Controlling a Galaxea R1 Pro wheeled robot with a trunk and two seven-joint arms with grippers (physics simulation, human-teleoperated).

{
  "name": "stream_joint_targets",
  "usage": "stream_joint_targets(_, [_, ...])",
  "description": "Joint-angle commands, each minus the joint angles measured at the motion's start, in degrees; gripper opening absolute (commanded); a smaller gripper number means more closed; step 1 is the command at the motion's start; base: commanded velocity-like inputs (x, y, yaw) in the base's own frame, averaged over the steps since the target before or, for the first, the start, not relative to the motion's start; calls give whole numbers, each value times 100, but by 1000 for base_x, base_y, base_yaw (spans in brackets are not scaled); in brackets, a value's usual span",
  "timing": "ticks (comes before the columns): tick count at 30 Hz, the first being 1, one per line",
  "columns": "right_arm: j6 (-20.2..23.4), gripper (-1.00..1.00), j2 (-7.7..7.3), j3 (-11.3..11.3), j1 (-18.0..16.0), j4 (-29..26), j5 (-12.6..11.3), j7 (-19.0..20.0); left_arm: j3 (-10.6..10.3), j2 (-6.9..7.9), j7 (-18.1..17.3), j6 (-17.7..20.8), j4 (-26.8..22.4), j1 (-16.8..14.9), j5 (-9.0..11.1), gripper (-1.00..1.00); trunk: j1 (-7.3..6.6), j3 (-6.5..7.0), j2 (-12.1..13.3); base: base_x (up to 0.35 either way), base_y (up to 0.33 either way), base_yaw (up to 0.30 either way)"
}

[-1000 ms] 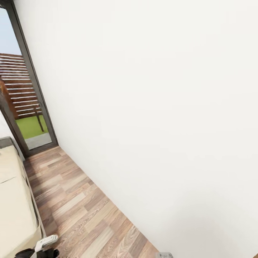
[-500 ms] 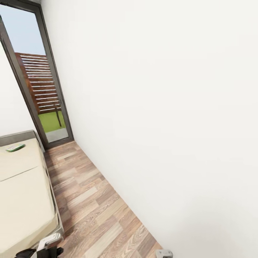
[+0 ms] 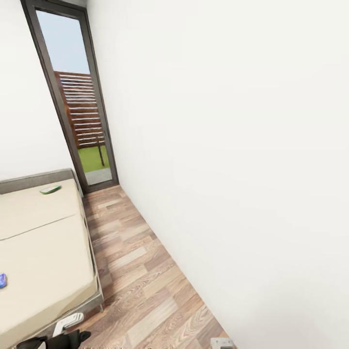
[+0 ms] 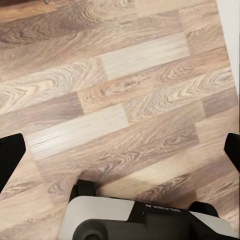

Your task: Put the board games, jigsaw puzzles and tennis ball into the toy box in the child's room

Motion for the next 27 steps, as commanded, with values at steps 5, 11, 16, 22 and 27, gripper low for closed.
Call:
stream_joint_targets(5, [44,100,6,9,-1,-20,-1,6,51,149,-453,115,-54,-22,40,100,4,-36,-13,0,0,257])
stream_joint_targets(11, [195,100,42,35,-106,-172,-15,33,55,444,-936,883,-535,-203,42,100,4,-63,-13,0,0,257])
stream_joint_targets(16, [932,100,77,48,-421,-490,-38,89,47,599,-1085,1953,-1387,-384,17,100,4,-87,-13,0,0,255])
stream_joint_targets(22, [1461,100,77,51,-638,-816,-58,131,48,703,-1127,2688,-2201,-440,-15,100,4,-118,-13,0,0,254])
stream_joint_targets(27, [1624,100,77,53,-691,-1169,-62,136,58,917,-1178,3024,-2540,-453,22,100,4,-143,-13,0,0,254])
